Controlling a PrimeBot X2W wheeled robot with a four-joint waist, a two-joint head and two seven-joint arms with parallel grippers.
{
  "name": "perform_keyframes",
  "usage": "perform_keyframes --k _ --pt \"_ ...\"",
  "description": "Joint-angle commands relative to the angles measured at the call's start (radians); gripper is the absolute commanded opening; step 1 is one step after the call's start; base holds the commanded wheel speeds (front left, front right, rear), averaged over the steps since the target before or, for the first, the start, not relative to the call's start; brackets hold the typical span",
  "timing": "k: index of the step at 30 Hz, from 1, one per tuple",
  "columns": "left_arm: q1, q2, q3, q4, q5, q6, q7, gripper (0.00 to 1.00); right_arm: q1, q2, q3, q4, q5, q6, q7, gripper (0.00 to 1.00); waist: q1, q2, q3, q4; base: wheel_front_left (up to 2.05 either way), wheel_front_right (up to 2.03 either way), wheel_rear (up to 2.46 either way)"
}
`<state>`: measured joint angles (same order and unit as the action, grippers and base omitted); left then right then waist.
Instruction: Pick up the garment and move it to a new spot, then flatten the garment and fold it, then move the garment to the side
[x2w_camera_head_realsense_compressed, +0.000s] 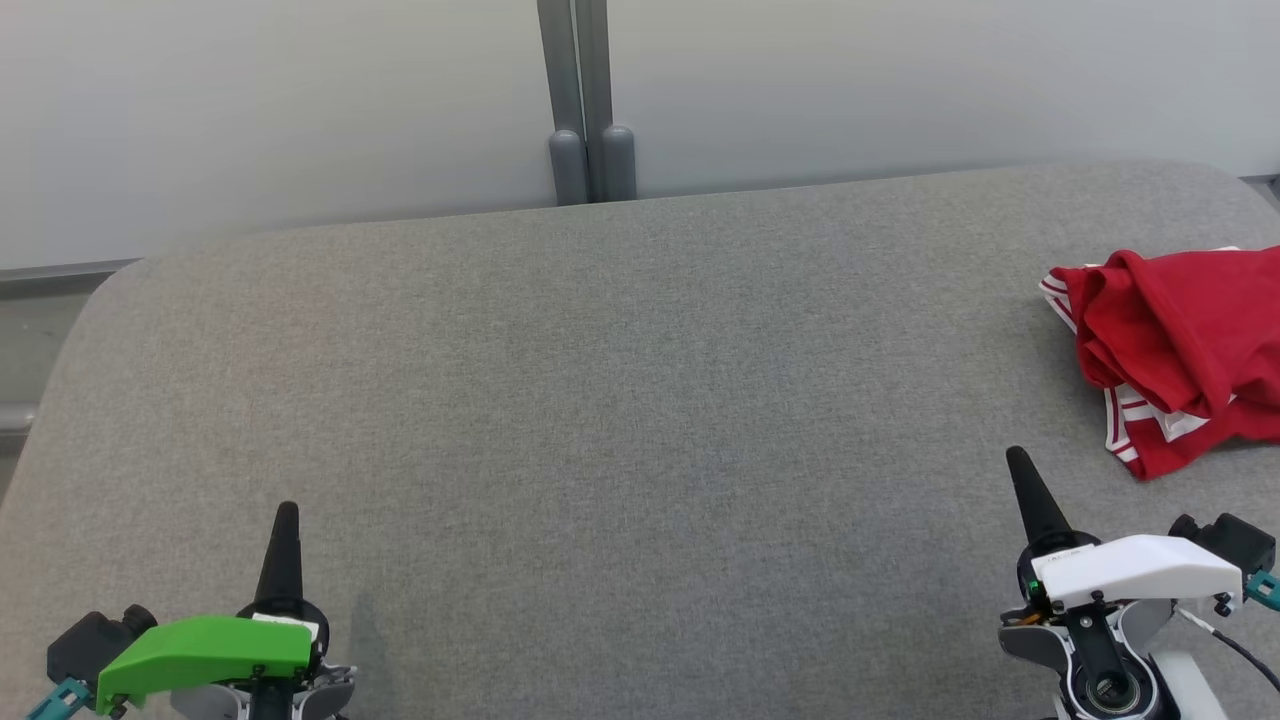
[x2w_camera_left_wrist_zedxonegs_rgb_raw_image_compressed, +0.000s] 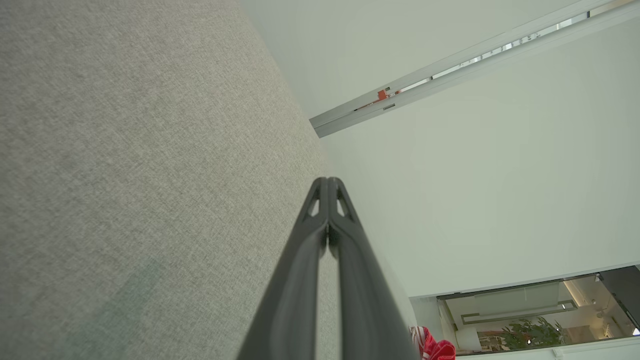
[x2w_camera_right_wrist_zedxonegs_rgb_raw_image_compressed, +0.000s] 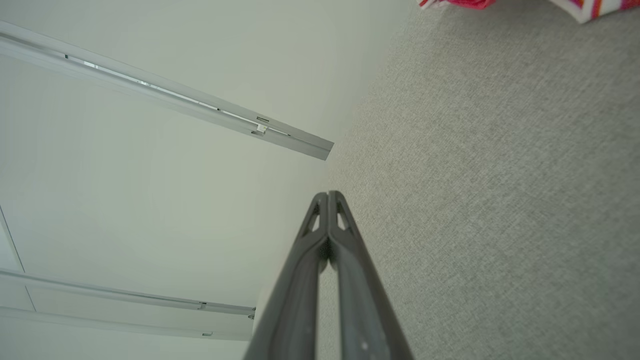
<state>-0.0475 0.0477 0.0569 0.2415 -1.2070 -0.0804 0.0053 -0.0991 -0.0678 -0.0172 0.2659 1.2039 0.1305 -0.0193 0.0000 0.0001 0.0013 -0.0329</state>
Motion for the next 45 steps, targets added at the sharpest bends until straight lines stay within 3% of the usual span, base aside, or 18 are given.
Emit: perform_keyframes --k 1,45 --pt "-0.024 0.004 0.007 -0.005 -0.030 -0.009 0.006 0.00 -0.013 -0.004 -0.006 -0.013 0.026 0.001 0.006 0.00 0.0000 -0.0001 0.000 0.001 0.00 0.00 0.00" --pt "-0.063 0.005 0.054 0.003 -0.358 -0.047 0.099 0.00 -0.010 0.002 -0.069 -0.024 0.376 0.000 0.106 0.00 0.0000 -0.0001 0.002 0.028 0.00 0.00 0.00"
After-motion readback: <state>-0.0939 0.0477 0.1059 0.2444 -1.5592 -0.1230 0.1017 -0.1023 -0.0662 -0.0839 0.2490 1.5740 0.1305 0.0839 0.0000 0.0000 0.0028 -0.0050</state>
